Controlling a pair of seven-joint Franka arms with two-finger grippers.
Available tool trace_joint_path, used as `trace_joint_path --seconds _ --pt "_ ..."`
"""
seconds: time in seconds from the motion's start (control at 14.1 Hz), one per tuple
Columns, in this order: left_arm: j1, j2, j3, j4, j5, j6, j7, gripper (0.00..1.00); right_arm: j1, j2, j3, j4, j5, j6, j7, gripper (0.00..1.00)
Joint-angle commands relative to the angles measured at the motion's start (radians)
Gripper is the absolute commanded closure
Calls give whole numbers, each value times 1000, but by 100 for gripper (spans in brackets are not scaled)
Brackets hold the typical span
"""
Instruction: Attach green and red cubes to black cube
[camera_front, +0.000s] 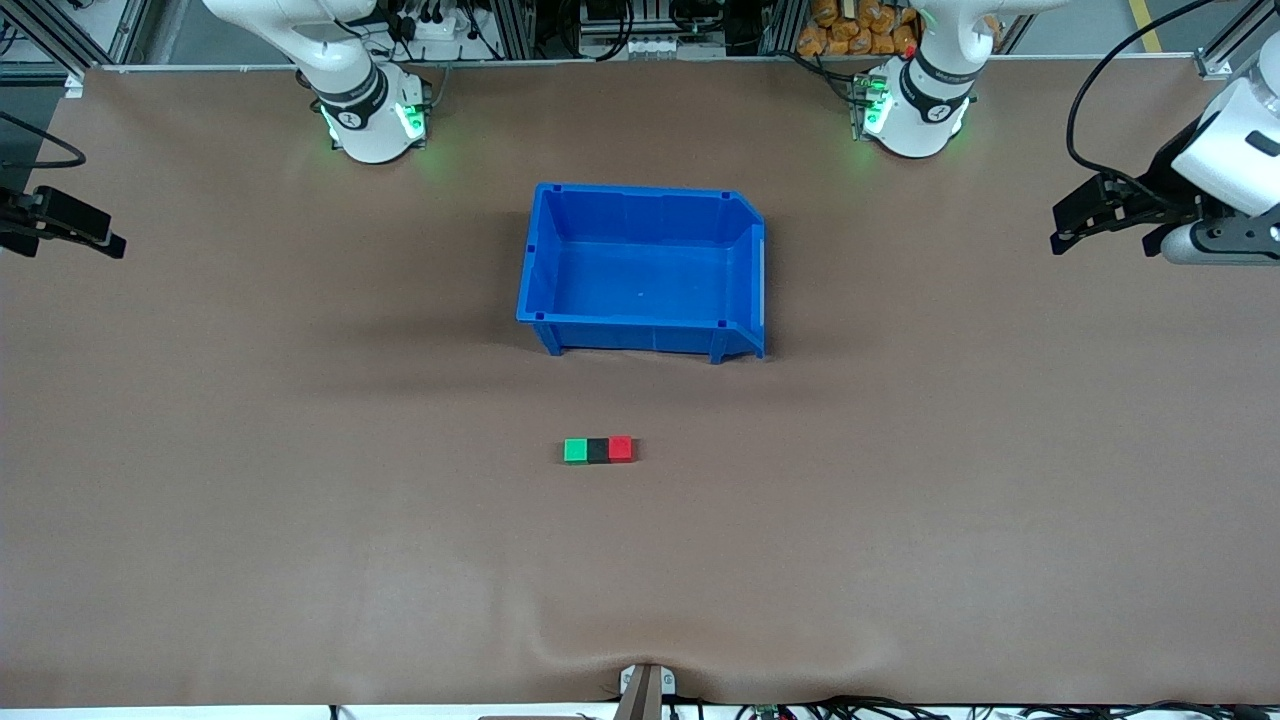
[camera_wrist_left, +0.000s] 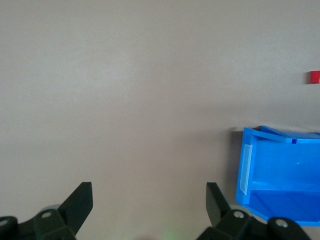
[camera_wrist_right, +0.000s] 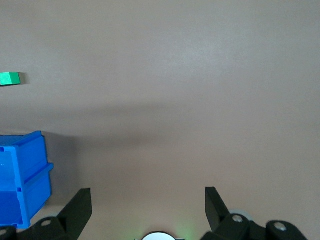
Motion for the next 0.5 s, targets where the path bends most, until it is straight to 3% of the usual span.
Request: trace_joint_path --seconds 0.0,0.43 --pt "31 -11 -11 18 19 -35 19 0 1 -6 2 10 -10 -13 11 0" --pt "-26 -133 38 -113 19 -40 5 0 3 -6 2 10 -11 -13 9 0"
